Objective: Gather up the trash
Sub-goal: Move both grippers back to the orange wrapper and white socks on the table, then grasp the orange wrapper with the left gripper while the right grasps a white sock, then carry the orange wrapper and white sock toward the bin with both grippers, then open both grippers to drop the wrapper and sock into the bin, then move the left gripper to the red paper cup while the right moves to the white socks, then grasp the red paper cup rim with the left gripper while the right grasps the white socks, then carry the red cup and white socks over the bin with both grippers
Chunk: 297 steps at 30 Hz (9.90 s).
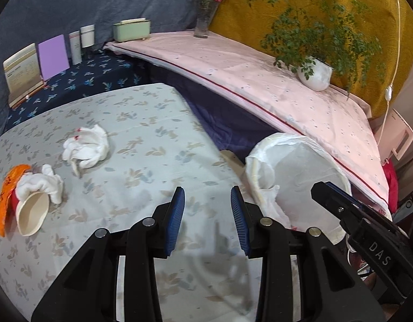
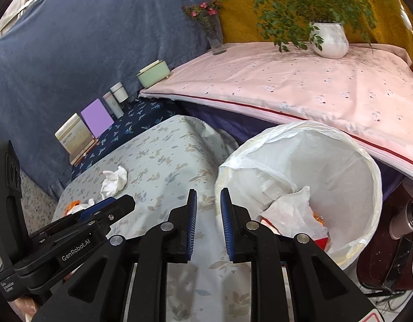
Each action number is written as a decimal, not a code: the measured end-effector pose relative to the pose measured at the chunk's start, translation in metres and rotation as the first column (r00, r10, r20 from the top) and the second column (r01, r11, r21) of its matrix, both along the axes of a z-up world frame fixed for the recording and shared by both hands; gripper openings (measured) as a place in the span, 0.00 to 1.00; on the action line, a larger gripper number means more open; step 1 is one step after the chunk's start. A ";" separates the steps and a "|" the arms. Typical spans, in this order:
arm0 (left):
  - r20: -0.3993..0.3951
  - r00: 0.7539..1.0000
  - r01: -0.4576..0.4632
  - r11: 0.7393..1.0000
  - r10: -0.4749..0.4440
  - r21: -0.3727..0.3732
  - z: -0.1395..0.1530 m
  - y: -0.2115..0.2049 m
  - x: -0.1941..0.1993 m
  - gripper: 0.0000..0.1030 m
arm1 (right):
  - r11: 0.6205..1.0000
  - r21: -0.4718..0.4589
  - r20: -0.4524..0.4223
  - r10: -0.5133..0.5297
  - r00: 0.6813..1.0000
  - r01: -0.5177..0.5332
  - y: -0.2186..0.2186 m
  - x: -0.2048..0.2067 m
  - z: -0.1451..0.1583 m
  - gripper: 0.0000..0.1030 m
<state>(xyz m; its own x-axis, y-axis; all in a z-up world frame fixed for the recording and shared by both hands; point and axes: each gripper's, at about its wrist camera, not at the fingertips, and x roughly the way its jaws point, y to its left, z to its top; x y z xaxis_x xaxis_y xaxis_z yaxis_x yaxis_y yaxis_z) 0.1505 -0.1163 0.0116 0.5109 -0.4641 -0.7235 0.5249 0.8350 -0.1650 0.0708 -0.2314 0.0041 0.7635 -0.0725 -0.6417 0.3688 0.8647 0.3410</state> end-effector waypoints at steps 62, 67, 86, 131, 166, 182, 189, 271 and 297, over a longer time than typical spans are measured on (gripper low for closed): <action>-0.029 0.921 -0.377 0.908 0.388 0.182 -0.076 0.283 0.103 0.65 | 0.856 -0.105 -0.177 0.485 0.856 -0.507 0.284 0.209 -0.041 0.55; -0.057 0.929 -0.351 0.921 0.365 0.168 -0.077 0.282 0.106 0.43 | 0.858 -0.077 -0.200 0.486 0.851 -0.508 0.280 0.211 -0.054 0.46; -0.008 0.947 -0.320 0.943 0.323 0.092 -0.028 0.245 0.071 0.00 | 0.905 -0.098 -0.103 0.404 0.909 -0.414 0.222 0.161 -0.012 0.12; 0.049 0.994 0.096 0.994 -0.099 0.060 0.037 -0.037 -0.024 0.00 | 0.998 -0.053 0.017 -0.016 1.000 0.017 -0.031 -0.006 0.019 0.12; 0.046 0.996 0.068 0.993 -0.073 0.098 0.018 -0.065 -0.027 0.53 | 0.994 -0.030 0.008 -0.105 0.994 0.106 -0.075 -0.034 0.003 0.27; 0.029 0.998 -0.063 0.995 0.061 0.083 0.014 0.000 -0.006 0.54 | 0.997 -0.073 0.003 -0.010 1.000 0.011 -0.023 -0.008 0.016 0.31; 0.026 0.991 -0.134 0.987 0.132 0.088 0.011 0.034 0.003 0.55 | 0.996 -0.088 -0.001 0.029 1.000 -0.029 0.000 0.004 0.020 0.32; -0.122 0.906 -0.405 0.913 0.406 0.034 -0.033 0.185 0.105 0.80 | 0.949 -0.075 -0.143 0.293 0.945 -0.306 0.149 0.227 -0.057 0.07; -0.012 0.993 -0.113 0.993 0.114 0.036 0.031 0.013 0.001 0.80 | 0.985 -0.160 0.044 0.068 0.997 -0.060 0.012 0.076 0.043 0.07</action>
